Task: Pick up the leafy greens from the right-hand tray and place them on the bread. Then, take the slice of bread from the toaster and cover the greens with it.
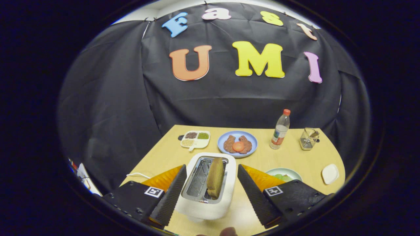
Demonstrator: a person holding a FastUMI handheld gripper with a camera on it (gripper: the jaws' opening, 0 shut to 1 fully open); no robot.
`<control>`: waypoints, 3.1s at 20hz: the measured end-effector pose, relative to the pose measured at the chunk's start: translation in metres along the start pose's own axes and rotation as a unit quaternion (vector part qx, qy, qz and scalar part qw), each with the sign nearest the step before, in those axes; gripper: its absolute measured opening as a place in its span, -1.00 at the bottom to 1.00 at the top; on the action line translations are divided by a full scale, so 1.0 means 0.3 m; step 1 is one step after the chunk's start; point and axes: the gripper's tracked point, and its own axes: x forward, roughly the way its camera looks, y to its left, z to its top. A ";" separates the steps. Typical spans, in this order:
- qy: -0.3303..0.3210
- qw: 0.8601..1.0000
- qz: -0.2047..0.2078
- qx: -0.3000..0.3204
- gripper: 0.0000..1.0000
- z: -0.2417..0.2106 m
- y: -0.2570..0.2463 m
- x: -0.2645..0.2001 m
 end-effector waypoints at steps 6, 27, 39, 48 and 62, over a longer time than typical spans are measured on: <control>0.024 0.999 -0.034 -0.027 0.42 -0.055 -0.012 0.119; -0.052 0.998 0.004 0.032 -0.98 0.291 -0.158 -0.119; -0.036 0.998 -0.023 0.040 -0.98 0.121 -0.589 -0.054; 0.039 0.994 0.009 0.100 -0.98 -0.178 -0.647 0.136; 0.055 0.992 -0.005 0.115 -0.49 -0.306 -0.871 0.206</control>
